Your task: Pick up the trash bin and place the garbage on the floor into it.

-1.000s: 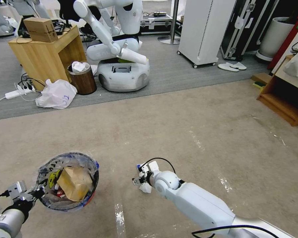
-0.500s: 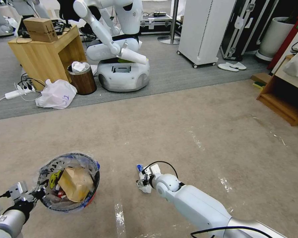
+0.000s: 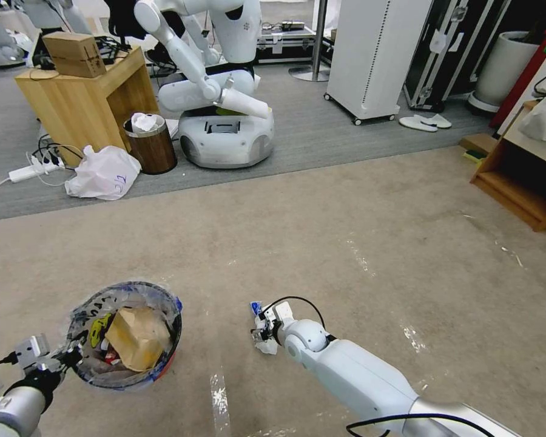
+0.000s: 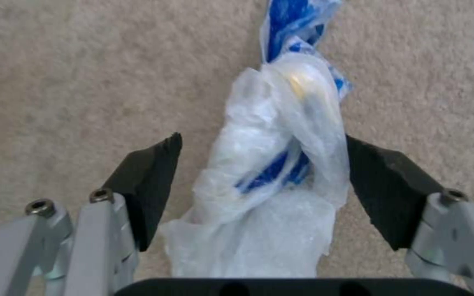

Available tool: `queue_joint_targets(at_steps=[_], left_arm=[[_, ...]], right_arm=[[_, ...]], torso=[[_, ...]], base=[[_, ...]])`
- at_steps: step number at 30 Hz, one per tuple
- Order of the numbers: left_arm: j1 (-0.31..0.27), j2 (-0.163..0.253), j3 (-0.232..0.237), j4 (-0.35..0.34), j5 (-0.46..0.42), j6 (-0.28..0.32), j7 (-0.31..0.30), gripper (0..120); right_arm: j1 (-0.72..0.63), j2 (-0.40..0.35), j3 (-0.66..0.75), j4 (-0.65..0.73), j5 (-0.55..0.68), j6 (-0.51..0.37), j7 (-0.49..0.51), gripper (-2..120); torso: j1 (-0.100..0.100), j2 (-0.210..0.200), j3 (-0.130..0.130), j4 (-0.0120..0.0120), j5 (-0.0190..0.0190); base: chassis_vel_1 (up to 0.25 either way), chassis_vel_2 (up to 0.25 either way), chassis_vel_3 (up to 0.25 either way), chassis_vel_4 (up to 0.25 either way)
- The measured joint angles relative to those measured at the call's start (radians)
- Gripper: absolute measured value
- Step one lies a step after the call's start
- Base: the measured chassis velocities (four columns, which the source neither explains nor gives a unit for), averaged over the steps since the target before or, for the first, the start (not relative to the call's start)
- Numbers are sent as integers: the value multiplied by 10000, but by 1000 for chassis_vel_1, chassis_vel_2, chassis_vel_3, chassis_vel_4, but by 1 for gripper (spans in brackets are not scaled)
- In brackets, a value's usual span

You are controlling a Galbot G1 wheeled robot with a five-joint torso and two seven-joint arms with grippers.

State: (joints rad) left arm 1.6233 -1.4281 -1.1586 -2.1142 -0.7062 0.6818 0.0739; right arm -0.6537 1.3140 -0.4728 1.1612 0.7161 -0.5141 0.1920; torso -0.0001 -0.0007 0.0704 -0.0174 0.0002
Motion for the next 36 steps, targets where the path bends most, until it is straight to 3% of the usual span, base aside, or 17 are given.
queue_joint_targets(at_steps=[17, 28, 33, 36], left_arm=[[-56, 14, 22, 121, -10, -21, -5, 1], [-138, -64, 167, 242, 97, -48, -7, 1], [-138, -54, 166, 242, 104, -47, -7, 1], [-142, -68, 185, 244, 124, -47, -7, 1]], right_arm=[[-35, 169, 153, -867, -501, 354, -316, 62], [-135, 6, 202, -583, -493, 399, -243, 17], [-171, -76, 214, -433, -491, 419, -241, 2], [-177, -121, 217, -362, -486, 443, -240, 0]], torso=[[0, 0, 0, -1, 0], [0, 0, 0, -1, 0], [0, 0, 0, -1, 1], [0, 0, 0, -1, 1]], base=[[0, 0, 0, 0], [0, 0, 0, 0], [0, 0, 0, 0], [0, 0, 0, 0]])
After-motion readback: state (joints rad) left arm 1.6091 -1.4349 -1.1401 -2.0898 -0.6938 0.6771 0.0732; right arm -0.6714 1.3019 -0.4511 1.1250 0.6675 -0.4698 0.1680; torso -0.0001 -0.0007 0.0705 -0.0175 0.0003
